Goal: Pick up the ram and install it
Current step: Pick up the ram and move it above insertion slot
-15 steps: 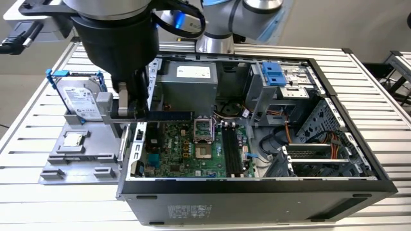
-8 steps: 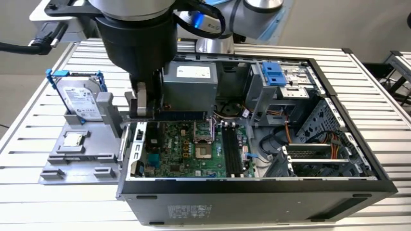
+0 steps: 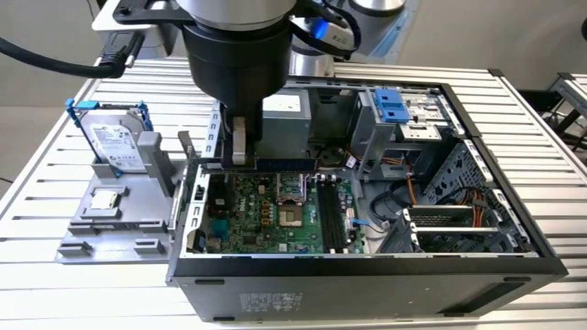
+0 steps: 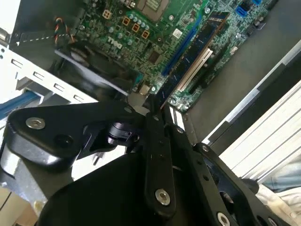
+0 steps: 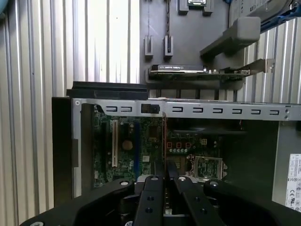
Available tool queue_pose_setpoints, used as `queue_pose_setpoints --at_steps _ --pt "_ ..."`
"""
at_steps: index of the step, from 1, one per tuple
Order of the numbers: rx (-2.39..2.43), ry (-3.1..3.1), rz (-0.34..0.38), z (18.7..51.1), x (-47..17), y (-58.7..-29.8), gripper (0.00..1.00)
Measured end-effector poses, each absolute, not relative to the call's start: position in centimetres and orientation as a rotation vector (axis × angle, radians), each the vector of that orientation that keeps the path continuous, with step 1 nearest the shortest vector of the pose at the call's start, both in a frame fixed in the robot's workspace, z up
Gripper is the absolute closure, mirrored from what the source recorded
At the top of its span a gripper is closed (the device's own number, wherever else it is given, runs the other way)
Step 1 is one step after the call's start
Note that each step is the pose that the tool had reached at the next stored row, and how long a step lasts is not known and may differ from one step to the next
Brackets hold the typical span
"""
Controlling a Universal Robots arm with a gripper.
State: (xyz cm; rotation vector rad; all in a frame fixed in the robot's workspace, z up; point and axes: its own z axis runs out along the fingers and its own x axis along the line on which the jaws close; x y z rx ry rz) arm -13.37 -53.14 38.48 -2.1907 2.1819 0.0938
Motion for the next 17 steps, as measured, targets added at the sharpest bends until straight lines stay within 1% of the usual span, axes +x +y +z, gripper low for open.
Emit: queue_pose_setpoints --at_steps 17 --pt "-2.159 2.212 0.092 38.5 -9.2 -53.0 1.0"
